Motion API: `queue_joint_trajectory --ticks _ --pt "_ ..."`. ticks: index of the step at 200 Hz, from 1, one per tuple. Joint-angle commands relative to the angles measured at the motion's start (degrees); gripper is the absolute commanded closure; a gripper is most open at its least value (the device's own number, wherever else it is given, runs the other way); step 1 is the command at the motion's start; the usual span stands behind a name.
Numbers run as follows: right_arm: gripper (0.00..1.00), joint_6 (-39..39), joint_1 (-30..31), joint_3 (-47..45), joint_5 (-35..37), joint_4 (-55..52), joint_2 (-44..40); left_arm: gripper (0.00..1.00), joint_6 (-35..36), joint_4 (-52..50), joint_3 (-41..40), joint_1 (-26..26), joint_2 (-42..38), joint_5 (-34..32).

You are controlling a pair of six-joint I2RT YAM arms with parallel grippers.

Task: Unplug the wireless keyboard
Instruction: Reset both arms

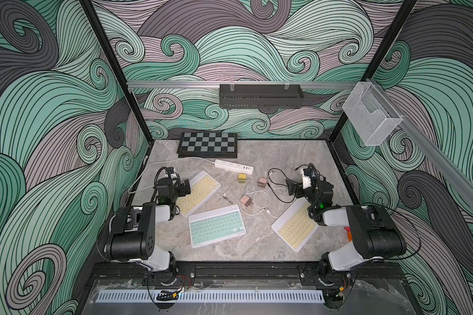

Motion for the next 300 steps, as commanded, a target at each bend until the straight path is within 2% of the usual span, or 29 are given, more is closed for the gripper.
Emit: queue_joint_trajectory --ticks 1,300 --pt "0.01 -1.2 -0.35 -0.55 -0.81 1.81 0.42 0.01 -0.13 -0.5 1.75 -0.23 0.34 -0.29" --pt "0.01 0.18 -1.3 -0.12 -0.9 1.05 0.57 0.01 -0.2 -0.62 1.75 -0.21 0.33 -0.36"
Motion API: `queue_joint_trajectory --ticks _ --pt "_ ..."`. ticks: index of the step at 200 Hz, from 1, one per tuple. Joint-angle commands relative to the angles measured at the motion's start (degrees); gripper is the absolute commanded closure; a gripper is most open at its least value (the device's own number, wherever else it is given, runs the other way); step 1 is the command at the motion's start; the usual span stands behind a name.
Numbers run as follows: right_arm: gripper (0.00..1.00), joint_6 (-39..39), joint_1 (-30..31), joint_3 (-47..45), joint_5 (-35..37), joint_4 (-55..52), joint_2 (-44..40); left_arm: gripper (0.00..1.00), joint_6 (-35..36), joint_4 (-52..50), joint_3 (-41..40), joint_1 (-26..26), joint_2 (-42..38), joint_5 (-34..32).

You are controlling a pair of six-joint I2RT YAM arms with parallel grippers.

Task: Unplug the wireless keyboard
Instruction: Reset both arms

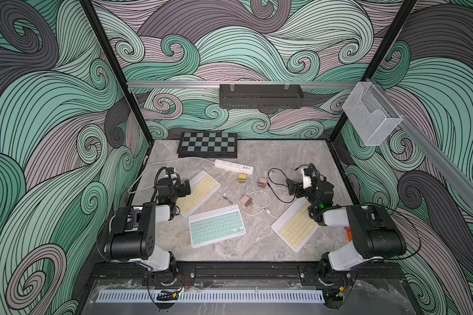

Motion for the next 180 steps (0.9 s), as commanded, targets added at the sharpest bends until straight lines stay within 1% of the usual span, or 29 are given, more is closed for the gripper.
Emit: queue_joint_trajectory --ticks 1,9,30,37,46,53,66,76,81,86,89,102,114,128,140,154,180 --pt "0.01 0.28 -0.84 -0.04 0.0 0.52 0.63 0.01 -0.17 0.2 1.69 -0.19 0.27 -0.31" --pt "0.01 1.25 -0.9 0.7 2.36 -0.81 0.64 0.01 -0.17 0.21 1.68 -0.23 0.26 -0.35" --pt "0.01 1.6 -0.84 0.5 4.13 -0.65 0.33 0.01 -0.11 0.46 1.46 -0.14 0.11 -0.23" --pt "0.01 1.19 -0.82 -1.27 2.41 1.99 -0.64 0.01 0.71 2.36 0.22 -0.18 -0.39 1.35" --pt "0.01 -1.5 -0.16 -4.33 -1.56 5.32 -2.87 0.01 3.1 7.01 -2.72 -0.29 -1.03 5.85" --pt "0.01 -3.62 1.24 -5.49 -1.57 5.5 -4.05 0.01 4.14 9.52 -4.42 -0.47 -1.57 7.44" --pt "0.01 -3.48 2.49 -4.16 2.97 4.03 -2.64 0.01 2.9 9.34 -4.34 -0.71 -1.42 4.0" --pt "0.01 -1.18 2.33 -1.28 8.53 4.38 1.58 0.01 0.06 2.77 -0.29 -0.67 -0.35 -1.84" --pt "0.01 0.45 1.83 0.77 10.54 -0.18 1.08 0.02 -1.21 -0.9 2.14 -0.53 0.3 -3.73" --pt "0.01 1.51 0.65 2.2 9.0 -5.72 -0.56 0.01 -0.77 0.12 1.75 -0.53 0.34 -3.32" --pt "0.01 1.65 0.28 2.3 8.47 -6.93 -0.91 0.01 -0.57 1.13 1.41 -0.51 0.38 -3.14" --pt "0.01 1.4 0.62 0.68 9.04 0.14 1.21 0.01 -0.61 0.04 1.7 -0.58 0.13 -3.02" --pt "0.01 1.44 0.7 1.46 8.96 -3.88 -0.34 0.01 -0.45 0.55 1.55 -0.54 0.34 -2.91" --pt "0.01 1.39 0.65 0.58 9.12 -0.47 0.69 0.01 -0.45 0.69 1.49 -0.56 0.27 -2.95" --pt "0.01 1.44 0.66 0.98 8.97 -2.5 -0.01 0.01 -0.53 0.53 1.51 -0.54 0.18 -3.0" --pt "0.01 1.41 0.72 0.66 9.03 -0.9 0.46 0.01 -0.53 0.55 1.51 -0.54 0.18 -2.96" --pt "0.01 1.22 0.91 0.76 9.22 -1.21 0.43 0.01 -0.43 0.54 1.46 -0.55 0.26 -3.0"
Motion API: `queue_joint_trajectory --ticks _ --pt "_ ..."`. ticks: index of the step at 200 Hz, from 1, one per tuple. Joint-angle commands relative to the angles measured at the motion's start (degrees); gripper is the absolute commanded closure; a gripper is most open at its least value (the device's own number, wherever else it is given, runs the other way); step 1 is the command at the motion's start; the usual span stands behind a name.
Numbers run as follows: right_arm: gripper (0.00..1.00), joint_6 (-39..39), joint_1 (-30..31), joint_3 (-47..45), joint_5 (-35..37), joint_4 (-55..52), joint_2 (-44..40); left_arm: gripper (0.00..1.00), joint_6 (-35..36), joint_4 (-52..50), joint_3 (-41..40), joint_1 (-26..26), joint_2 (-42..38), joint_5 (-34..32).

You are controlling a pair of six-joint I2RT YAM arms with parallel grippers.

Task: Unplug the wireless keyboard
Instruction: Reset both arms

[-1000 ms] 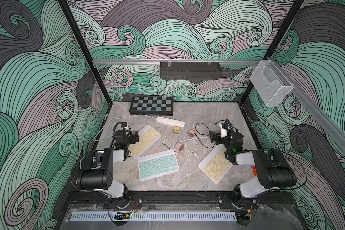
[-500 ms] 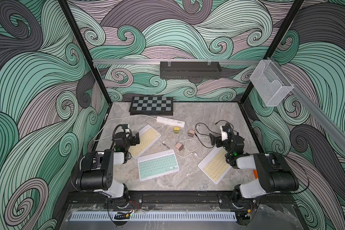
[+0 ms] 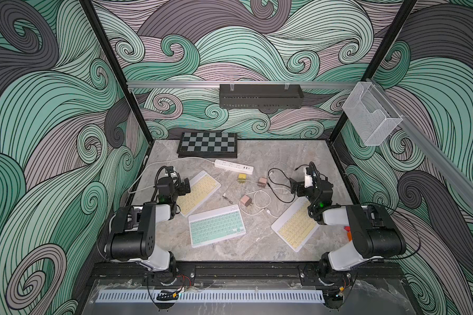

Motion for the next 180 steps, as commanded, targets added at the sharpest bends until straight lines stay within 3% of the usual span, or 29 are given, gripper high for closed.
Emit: queue_joint_trajectory --ticks 1,67,91,168,180 --pt "0.01 0.06 0.24 0.01 0.92 1.03 0.16 0.01 -0.3 -0.36 0.94 0.01 0.23 -0.66" --pt "0.01 -0.81 0.75 -0.53 0.61 1.61 -0.18 0.01 -0.33 -0.4 0.96 -0.04 0.19 -0.66" --pt "0.01 -3.93 1.38 -3.77 -5.26 6.58 -0.86 0.01 -0.22 -0.2 0.87 -0.04 0.23 -0.37" --pt "0.01 -2.9 1.42 -2.73 -2.58 5.59 -0.23 0.01 -0.22 -0.21 0.87 0.01 0.24 -0.39" --pt "0.01 -0.68 1.19 -0.1 2.01 1.49 0.77 0.01 -0.2 -0.23 0.96 -0.03 0.28 -0.39"
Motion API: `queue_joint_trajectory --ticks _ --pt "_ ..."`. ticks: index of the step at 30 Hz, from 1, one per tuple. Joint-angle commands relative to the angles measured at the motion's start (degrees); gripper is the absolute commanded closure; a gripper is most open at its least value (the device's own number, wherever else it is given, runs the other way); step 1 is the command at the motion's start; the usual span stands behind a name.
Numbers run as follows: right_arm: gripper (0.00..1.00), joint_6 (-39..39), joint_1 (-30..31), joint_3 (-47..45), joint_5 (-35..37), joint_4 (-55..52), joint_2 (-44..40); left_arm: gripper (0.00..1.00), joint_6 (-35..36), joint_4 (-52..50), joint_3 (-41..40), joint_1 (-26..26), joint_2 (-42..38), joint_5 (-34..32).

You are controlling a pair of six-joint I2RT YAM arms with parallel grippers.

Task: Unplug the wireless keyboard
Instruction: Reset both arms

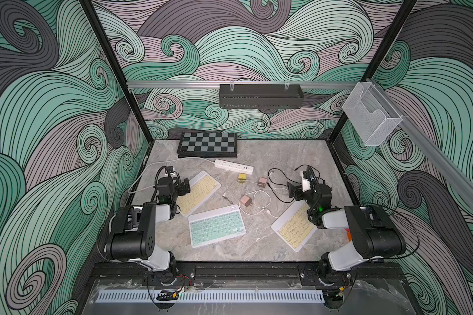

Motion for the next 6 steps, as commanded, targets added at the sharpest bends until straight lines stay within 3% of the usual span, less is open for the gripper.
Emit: queue_joint_trajectory --ticks 1,6 --pt "0.01 1.79 -0.23 3.6 4.97 -2.85 0.86 0.01 -0.16 -0.23 0.96 -0.01 0.3 -0.15" --pt "0.01 2.52 -1.57 3.36 2.97 -3.32 -0.08 0.01 -0.21 -0.39 1.05 0.0 0.26 -0.15"
